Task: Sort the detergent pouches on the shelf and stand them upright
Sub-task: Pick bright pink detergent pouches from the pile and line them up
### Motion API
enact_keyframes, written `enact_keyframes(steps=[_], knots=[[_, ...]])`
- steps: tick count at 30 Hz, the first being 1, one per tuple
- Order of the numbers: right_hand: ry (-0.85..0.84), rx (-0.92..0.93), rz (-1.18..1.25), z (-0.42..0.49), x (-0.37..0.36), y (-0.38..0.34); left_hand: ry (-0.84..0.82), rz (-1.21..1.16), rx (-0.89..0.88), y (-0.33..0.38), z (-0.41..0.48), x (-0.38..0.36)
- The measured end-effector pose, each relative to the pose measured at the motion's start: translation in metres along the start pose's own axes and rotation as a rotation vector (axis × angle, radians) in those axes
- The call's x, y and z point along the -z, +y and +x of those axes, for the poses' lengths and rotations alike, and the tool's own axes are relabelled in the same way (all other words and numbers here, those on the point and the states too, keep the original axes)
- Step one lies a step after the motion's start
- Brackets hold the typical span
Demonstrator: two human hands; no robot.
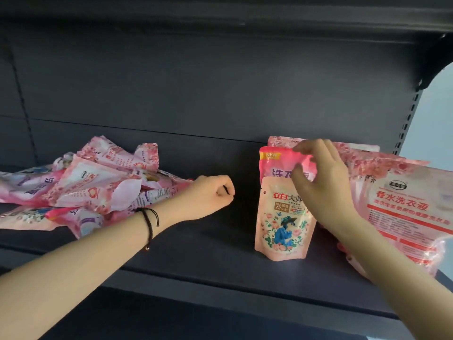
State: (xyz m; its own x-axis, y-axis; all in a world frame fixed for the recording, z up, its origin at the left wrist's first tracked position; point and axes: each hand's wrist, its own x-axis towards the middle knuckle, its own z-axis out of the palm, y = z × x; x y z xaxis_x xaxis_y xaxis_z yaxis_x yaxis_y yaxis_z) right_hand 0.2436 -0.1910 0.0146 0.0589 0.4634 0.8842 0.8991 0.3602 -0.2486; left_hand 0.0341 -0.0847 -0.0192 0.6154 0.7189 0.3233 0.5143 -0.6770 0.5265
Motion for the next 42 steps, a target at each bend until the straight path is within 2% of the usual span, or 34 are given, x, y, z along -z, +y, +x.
enact_keyframes(steps=[4,6,12,16,21,26,28,30,32,35,38,42], knots=[[-0.244,0.239,-0.100,0.021,-0.033,-0.035,0.045,0.634,-0.095,-0.030,0.002,0.042],[-0.304,0.294,-0.153,0.028,-0.056,-0.048,0.072,0.812,-0.128,-0.046,0.006,0.054],[-0.609,0.348,-0.504,0.047,-0.127,-0.055,0.108,1.103,-0.214,-0.101,0.021,0.088],[-0.681,0.333,-0.643,0.057,-0.167,-0.056,0.085,1.174,-0.266,-0.138,0.040,0.109],[-0.766,0.245,-0.641,0.074,-0.215,-0.060,-0.007,1.043,-0.282,-0.174,0.064,0.123],[-0.877,0.101,-0.527,0.073,-0.268,-0.063,-0.085,0.883,-0.162,-0.200,0.075,0.124],[-0.854,0.051,-0.470,0.069,-0.285,-0.063,-0.075,0.807,-0.124,-0.207,0.080,0.125],[-0.747,-0.003,-0.469,0.069,-0.289,-0.058,-0.064,0.671,-0.087,-0.213,0.084,0.129],[-0.614,-0.148,-0.418,0.072,-0.281,-0.045,-0.041,0.457,-0.040,-0.215,0.088,0.132],[-0.402,-0.418,-0.143,0.078,-0.261,-0.021,0.030,0.053,0.067,-0.210,0.098,0.128],[-0.183,-0.584,0.136,0.083,-0.248,-0.004,0.048,-0.269,0.141,-0.194,0.114,0.114],[0.040,-0.820,0.541,0.077,-0.239,0.009,0.097,-0.474,0.131,-0.166,0.134,0.095]])
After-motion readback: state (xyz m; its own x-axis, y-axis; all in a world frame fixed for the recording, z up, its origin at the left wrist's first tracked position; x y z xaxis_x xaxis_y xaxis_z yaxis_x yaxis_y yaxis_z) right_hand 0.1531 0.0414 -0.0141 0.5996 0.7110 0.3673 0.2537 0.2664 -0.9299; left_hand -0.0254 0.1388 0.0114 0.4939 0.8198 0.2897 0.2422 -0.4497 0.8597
